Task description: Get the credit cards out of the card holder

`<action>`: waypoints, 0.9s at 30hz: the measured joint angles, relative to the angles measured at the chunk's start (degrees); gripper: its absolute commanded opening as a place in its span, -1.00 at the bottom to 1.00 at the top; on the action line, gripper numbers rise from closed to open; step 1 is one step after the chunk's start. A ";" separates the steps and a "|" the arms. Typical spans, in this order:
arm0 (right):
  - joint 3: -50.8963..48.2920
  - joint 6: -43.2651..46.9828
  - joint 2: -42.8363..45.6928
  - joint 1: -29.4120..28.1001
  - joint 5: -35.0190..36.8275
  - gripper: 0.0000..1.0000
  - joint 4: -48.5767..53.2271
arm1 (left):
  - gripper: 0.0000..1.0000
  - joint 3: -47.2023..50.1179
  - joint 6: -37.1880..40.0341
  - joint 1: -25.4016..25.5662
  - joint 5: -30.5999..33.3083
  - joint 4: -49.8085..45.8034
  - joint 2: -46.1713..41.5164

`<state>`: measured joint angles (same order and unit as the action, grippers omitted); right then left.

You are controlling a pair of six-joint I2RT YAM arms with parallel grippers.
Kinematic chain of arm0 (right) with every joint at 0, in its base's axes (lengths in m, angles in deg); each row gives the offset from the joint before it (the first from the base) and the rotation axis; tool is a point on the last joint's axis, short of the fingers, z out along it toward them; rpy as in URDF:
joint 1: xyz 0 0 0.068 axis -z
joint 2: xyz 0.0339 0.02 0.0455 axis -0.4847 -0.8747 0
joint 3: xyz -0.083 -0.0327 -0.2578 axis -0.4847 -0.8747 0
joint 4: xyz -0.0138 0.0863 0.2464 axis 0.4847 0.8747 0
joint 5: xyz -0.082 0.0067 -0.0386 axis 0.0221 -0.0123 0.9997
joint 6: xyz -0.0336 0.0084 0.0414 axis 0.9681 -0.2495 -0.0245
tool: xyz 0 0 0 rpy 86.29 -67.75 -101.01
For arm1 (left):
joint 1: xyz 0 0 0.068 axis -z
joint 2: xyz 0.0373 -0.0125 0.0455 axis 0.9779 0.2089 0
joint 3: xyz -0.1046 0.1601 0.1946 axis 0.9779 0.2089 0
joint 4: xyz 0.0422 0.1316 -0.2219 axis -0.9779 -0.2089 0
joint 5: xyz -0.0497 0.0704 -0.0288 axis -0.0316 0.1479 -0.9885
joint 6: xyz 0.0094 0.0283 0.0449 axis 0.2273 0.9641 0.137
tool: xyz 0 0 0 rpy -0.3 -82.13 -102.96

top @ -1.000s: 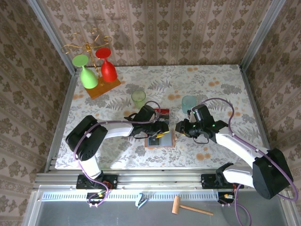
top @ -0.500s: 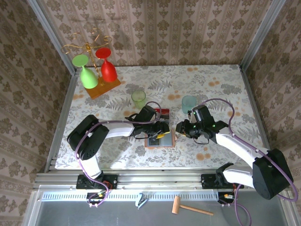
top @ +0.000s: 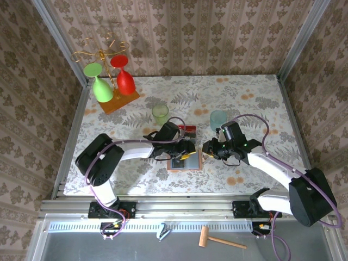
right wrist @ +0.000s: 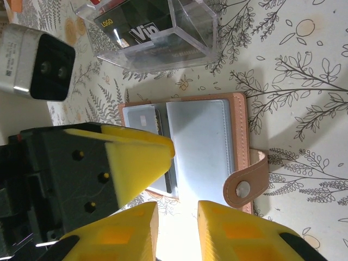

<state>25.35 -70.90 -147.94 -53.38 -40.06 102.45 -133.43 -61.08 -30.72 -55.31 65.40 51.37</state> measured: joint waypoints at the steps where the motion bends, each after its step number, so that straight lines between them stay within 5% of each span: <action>1: 0.00 -0.20 -0.35 0.00 -0.17 -0.51 -0.26 | -0.10 0.31 0.00 -0.09 0.00 0.00 -0.59; 27: 10.12 -2.05 -18.29 -9.94 -0.44 -0.61 -3.56 | -0.37 14.95 0.04 -6.40 1.53 0.52 -12.37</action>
<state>35.47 -72.95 -166.23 -63.32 -40.50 98.88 -118.48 -61.04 -37.12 -53.78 65.92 38.99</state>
